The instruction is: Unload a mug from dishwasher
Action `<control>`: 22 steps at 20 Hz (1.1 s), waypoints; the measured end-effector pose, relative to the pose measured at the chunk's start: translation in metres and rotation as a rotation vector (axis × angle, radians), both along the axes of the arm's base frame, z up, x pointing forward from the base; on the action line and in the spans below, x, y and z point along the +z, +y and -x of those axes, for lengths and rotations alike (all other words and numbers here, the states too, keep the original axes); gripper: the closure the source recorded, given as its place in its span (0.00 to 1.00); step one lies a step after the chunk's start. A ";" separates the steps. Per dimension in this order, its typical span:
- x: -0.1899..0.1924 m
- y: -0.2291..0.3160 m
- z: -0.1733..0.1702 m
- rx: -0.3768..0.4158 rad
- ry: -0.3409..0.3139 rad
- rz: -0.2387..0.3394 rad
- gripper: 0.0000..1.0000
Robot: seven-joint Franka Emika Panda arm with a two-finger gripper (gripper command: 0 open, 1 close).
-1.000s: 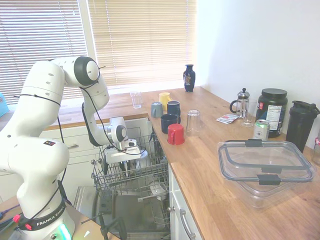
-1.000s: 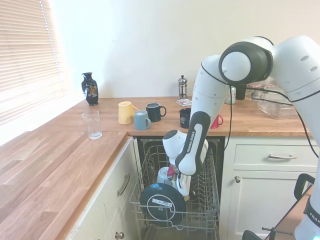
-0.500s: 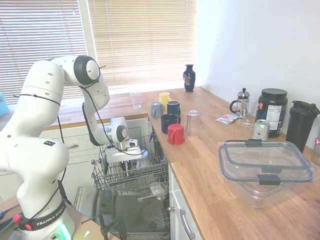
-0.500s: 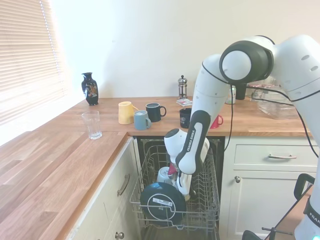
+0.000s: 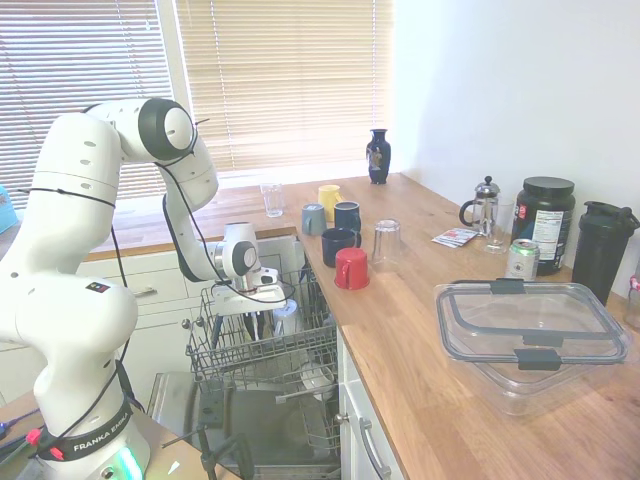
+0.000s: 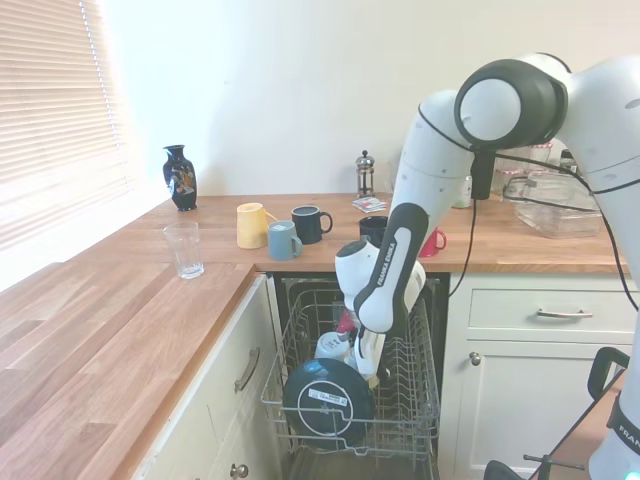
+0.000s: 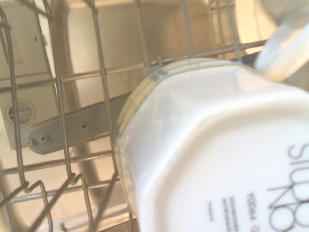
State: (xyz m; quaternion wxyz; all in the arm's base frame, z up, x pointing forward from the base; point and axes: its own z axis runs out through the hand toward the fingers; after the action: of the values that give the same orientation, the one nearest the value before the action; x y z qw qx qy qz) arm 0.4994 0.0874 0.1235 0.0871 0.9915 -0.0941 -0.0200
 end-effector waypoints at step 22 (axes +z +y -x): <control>0.208 -0.040 -0.026 -0.203 -0.144 -0.138 1.00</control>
State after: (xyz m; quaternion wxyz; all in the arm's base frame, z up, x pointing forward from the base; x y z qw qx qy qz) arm 0.5255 0.0476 0.3311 0.0094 0.9794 -0.1982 0.0359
